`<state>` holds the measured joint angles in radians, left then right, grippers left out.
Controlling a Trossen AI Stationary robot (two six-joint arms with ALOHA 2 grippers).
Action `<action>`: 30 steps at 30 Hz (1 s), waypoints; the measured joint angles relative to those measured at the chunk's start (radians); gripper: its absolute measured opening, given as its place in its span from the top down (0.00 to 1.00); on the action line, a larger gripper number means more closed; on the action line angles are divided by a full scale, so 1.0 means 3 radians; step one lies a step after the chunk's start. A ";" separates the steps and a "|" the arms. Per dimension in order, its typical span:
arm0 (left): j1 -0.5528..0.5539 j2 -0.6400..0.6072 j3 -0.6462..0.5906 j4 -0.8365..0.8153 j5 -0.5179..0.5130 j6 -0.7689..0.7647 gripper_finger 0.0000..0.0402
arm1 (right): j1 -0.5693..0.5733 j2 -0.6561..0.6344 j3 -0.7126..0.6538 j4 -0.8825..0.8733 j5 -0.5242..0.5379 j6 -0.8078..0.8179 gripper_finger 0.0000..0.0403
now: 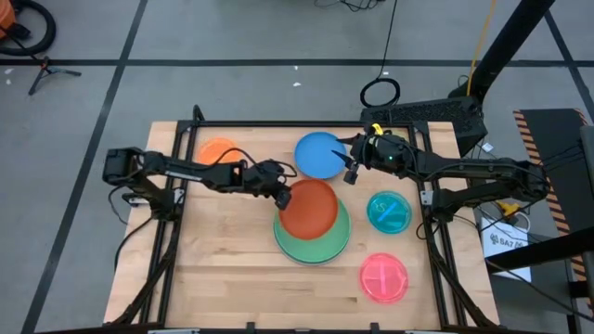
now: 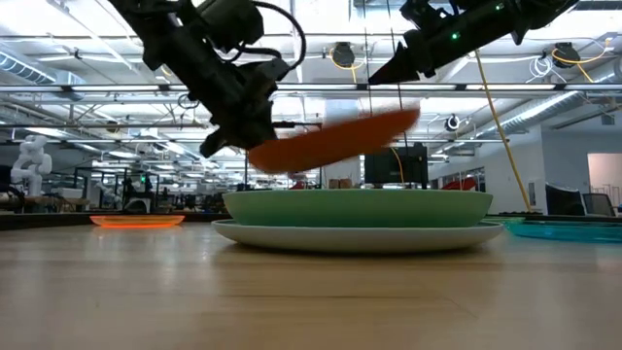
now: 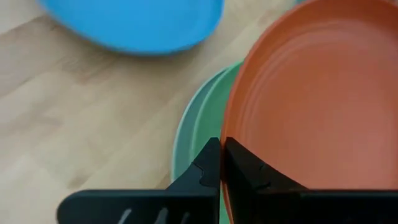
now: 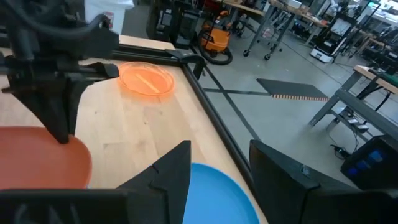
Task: Stack plastic plates
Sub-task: Stack the dark orange plate on top of the green plate
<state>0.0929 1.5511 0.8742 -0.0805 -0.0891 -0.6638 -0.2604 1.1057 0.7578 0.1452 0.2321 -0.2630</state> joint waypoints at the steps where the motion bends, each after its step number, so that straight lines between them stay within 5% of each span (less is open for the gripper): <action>1: -0.0010 0.0026 -0.0001 0.0028 -0.0006 0.0001 0.98 | 0.0000 0.0000 0.0000 0.0000 -0.0001 0.0001 0.62; 30: -0.0055 0.0172 0.0003 0.0014 -0.0094 -0.0050 0.91 | 0.0001 0.0000 0.0000 -0.0025 -0.0004 0.0021 0.62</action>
<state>0.0765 1.6028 0.8749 -0.0761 -0.1173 -0.6788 -0.2600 1.1057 0.7578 0.1376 0.2310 -0.2565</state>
